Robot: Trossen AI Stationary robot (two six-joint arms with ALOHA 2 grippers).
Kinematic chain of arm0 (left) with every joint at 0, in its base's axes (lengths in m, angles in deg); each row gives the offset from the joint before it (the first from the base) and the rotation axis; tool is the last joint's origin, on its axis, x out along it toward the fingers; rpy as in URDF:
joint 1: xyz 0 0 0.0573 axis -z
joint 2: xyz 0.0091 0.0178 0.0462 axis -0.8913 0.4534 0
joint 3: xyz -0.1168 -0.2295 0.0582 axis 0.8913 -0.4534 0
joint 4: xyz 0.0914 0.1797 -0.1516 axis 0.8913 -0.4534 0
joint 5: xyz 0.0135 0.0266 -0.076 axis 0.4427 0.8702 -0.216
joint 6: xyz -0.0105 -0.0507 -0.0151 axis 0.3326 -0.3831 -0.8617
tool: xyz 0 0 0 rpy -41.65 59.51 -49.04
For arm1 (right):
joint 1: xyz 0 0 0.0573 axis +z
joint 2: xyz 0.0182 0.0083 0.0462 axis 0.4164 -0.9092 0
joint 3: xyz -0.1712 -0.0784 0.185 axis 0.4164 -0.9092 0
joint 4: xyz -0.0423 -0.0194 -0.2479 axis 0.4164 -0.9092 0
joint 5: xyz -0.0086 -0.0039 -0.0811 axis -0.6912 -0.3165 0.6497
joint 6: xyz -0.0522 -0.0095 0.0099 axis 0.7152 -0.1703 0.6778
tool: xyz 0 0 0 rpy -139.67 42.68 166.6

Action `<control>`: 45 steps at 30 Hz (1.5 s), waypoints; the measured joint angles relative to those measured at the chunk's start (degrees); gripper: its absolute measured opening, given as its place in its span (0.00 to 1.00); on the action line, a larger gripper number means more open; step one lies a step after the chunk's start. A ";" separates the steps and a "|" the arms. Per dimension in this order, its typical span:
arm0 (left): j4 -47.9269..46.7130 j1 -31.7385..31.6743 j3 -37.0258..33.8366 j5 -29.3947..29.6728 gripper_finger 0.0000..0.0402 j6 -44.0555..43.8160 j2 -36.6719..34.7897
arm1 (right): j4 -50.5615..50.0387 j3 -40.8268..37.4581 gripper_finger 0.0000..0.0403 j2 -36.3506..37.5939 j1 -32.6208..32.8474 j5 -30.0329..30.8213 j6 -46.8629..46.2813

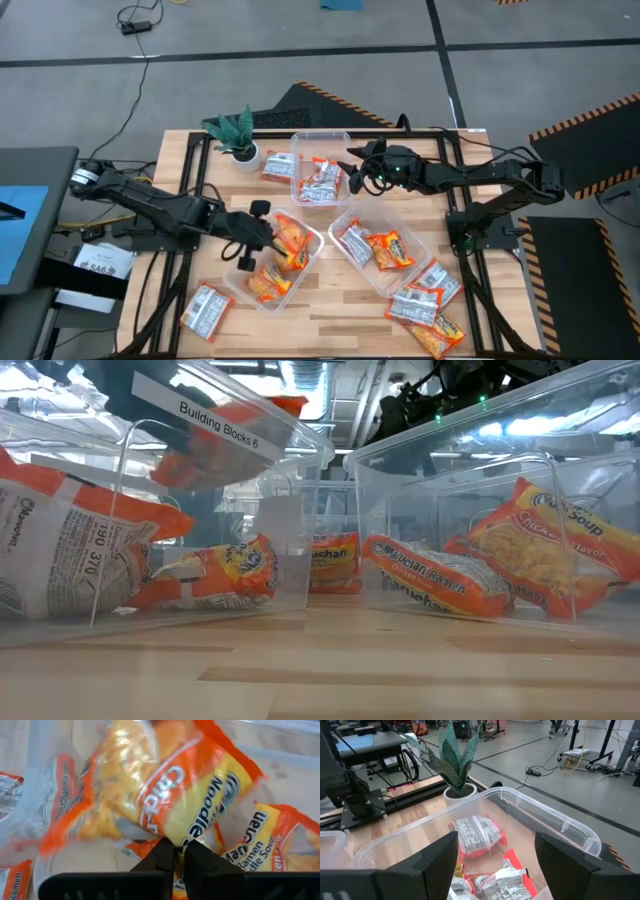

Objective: Sort Maruchan noodles
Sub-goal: Put the noodle pack into the bottom left transparent bin, then put the noodle pack into the bottom right transparent bin

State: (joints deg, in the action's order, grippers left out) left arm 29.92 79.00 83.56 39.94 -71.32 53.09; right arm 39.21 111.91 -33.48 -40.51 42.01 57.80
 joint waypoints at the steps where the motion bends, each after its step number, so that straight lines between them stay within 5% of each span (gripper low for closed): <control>1: 0.40 0.01 0.00 -0.14 0.03 -0.38 -0.07 | -0.34 0.00 0.71 -0.02 0.00 0.00 -0.02; 14: -0.30 0.74 1.66 2.32 0.38 -2.91 -0.73 | -0.77 -0.02 0.71 -0.02 0.07 0.00 -0.20; 22: -1.88 0.70 6.29 3.10 0.44 2.00 -4.79 | -0.57 -0.02 0.71 -0.02 0.43 0.00 -0.20; 34: 31.41 -7.53 -19.10 -2.03 0.44 9.36 -24.13 | -0.82 -0.02 0.71 -0.02 2.08 -0.02 0.43; 45: 36.76 -15.65 -31.21 -12.37 0.44 4.81 -35.77 | -0.70 0.03 0.71 3.53 4.96 -2.17 -1.55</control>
State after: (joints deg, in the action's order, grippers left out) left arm 66.68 63.35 52.35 27.57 -66.51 17.32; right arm 38.51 111.94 -29.95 -35.54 39.83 56.25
